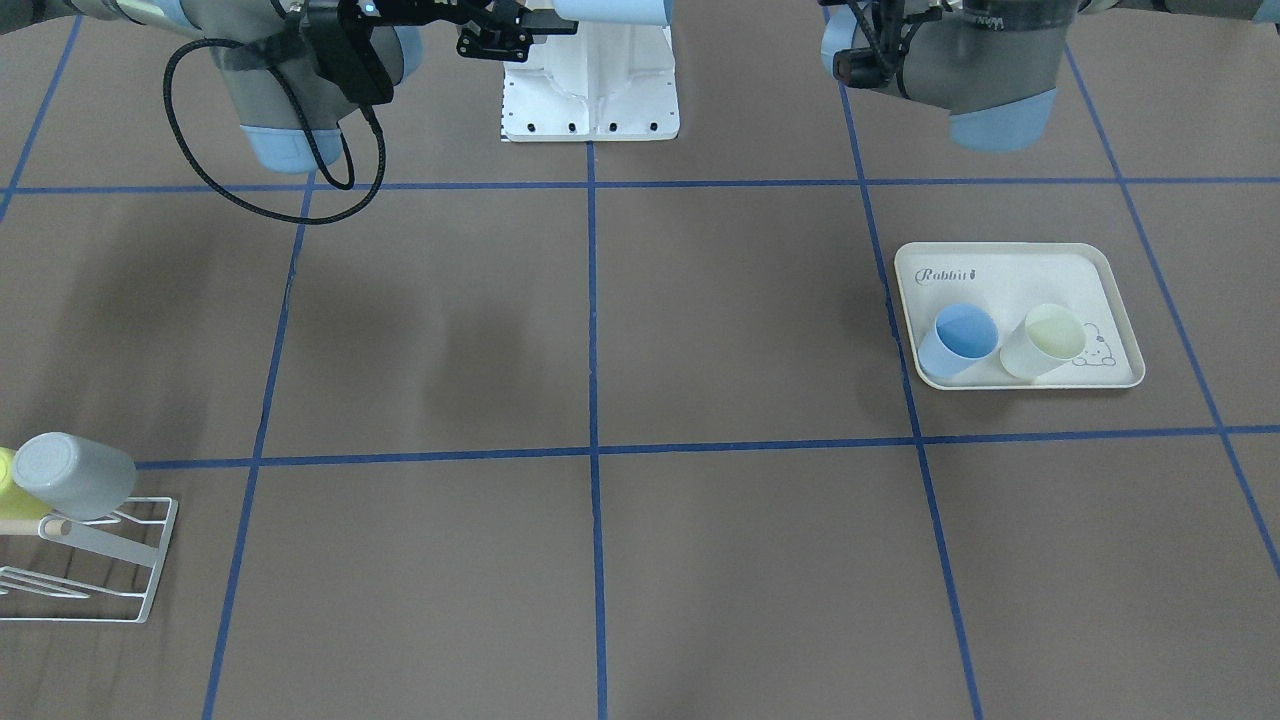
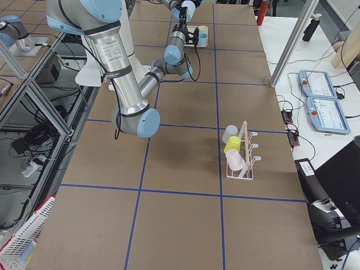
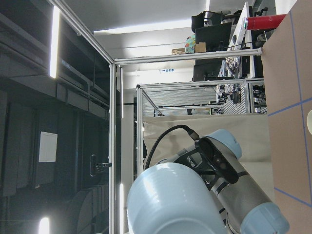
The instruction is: Transfer IKEA cup to right arm and place on rack
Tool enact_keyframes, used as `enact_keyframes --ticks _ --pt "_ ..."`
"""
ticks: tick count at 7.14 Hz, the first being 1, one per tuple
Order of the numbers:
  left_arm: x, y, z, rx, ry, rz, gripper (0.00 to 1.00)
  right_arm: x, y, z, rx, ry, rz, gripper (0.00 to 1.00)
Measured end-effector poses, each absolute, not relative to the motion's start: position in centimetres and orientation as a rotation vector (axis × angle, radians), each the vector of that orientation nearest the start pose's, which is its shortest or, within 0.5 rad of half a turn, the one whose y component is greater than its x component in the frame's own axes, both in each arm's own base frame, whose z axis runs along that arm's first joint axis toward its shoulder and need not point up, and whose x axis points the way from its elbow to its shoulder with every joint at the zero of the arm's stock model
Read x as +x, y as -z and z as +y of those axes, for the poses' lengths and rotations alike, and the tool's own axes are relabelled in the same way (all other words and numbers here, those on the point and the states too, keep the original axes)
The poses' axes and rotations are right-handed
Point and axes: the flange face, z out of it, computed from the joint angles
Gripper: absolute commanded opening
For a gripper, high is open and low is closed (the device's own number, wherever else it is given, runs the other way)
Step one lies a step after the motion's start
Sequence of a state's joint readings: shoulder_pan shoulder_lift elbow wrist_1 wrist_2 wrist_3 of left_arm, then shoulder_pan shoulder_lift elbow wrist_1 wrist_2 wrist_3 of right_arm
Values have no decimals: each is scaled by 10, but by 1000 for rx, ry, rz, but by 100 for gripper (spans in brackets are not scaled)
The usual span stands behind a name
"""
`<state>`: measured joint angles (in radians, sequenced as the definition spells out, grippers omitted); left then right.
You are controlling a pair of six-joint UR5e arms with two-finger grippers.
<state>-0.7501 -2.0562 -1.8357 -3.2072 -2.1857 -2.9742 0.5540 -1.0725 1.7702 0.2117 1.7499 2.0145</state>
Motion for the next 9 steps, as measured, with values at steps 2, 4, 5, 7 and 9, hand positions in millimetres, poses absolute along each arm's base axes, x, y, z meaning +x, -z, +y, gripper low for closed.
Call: enact_keyframes --ticks 2,4,5,7,9 --pt "292 -142 -375 -980 439 2021 0 -352 -144 -352 56 -209 -2474 84" --pt "294 -142 -376 -980 440 2018 0 -352 -144 -351 55 -206 -2476 40" --pt "295 -142 -376 -979 439 2019 18 -352 -144 -351 56 -205 -2475 27" --pt "294 -142 -374 -973 429 2023 100 -351 -144 -351 66 -203 -2476 25" --pt "284 -139 -370 -923 393 2056 100 -349 -145 -353 76 -205 -2474 25"
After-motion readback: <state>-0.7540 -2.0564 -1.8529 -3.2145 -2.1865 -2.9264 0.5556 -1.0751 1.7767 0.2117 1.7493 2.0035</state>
